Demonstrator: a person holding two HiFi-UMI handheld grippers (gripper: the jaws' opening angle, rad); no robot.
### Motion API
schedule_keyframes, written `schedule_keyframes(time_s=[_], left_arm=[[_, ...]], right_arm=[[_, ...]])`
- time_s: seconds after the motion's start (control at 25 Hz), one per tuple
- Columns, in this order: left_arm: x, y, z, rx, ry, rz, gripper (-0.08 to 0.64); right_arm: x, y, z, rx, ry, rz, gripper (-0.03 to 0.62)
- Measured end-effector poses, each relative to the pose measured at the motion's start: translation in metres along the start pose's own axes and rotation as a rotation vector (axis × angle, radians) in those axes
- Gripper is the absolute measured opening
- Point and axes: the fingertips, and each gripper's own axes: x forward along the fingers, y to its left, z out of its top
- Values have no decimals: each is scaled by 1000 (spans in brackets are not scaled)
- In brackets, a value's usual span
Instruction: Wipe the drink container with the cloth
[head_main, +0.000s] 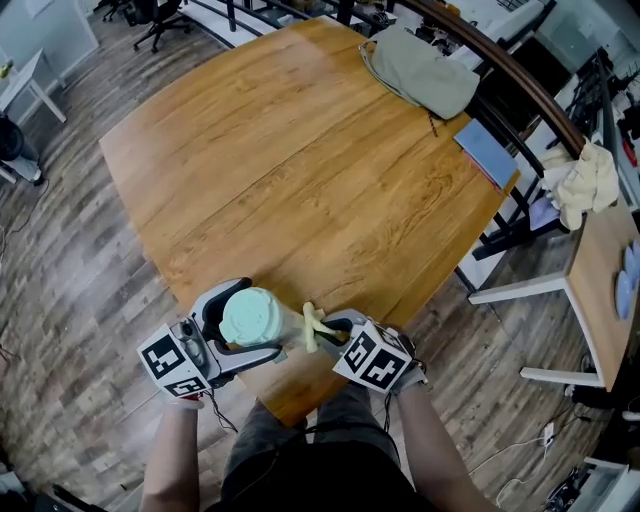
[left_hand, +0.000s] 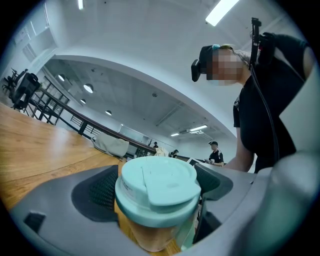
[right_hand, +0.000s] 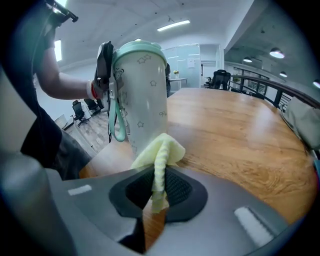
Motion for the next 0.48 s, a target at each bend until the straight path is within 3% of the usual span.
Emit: schedule_keyframes(time_s=[0.2,0.32,0.48], left_arm=[[4,-2,-1,17,24,-27,472],[11,-8,-2,49,42,-31,472],[27,-19,-3,129,51,12,472]], right_arm=[[-13,6,-7,74,-19,-35,46],[-32,-2,0,156,-115,-114,46],[-67,-22,13,257,-290,-280,44]])
